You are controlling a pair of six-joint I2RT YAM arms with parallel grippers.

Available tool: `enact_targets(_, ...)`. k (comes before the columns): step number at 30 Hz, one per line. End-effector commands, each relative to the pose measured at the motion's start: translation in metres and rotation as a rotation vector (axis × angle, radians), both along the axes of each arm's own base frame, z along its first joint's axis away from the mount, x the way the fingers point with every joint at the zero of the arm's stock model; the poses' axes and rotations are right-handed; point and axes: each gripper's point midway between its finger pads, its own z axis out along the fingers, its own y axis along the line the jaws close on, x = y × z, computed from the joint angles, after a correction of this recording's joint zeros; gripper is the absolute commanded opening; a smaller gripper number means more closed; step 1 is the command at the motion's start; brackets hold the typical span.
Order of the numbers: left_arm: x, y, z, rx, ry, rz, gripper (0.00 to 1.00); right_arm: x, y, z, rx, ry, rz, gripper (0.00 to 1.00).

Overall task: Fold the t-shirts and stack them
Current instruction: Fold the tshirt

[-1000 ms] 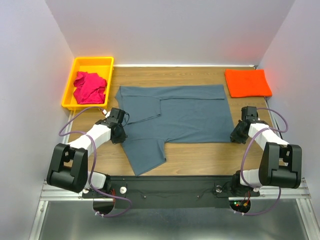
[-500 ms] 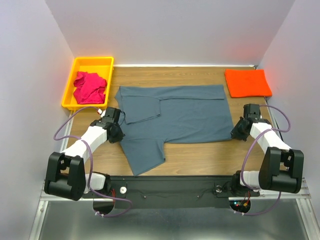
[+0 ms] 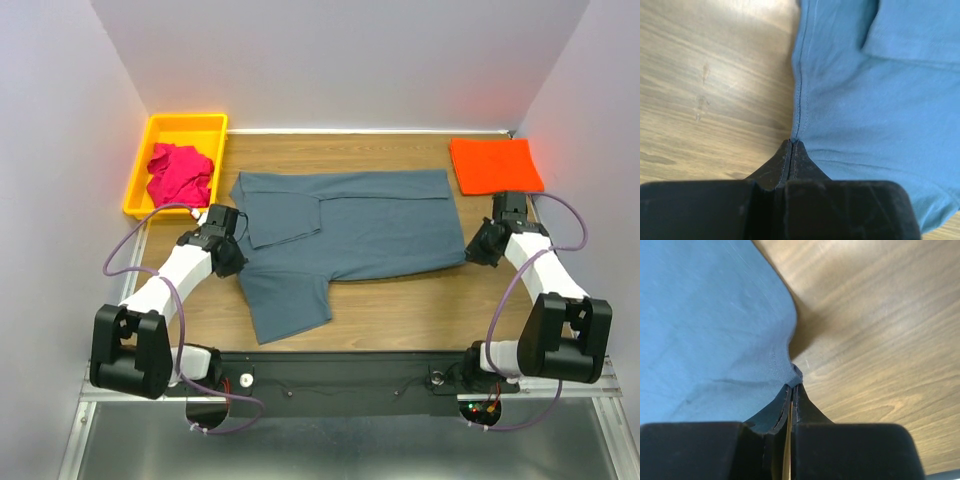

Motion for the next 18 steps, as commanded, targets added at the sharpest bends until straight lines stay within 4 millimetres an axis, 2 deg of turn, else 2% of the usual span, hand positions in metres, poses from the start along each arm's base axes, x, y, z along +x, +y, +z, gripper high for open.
enact_targets(1,0.013,0.007,0.015,0.033,-0.023,0.017,0.0,0.017,-0.009,0.02,-0.034,-0.041,0.013,0.01)
enact_targets(2,0.013,0.007,0.014,0.034,-0.015,0.016,0.0,0.023,-0.01,0.026,-0.038,-0.057,0.017,0.01)
enact_targets(6,0.02,0.007,0.015,0.033,-0.01,0.013,0.0,0.034,-0.011,0.029,-0.043,-0.05,0.047,0.01)
enact_targets(18,0.049,0.009,0.028,0.035,-0.02,0.019,0.0,0.065,-0.01,0.028,-0.014,-0.035,0.088,0.01)
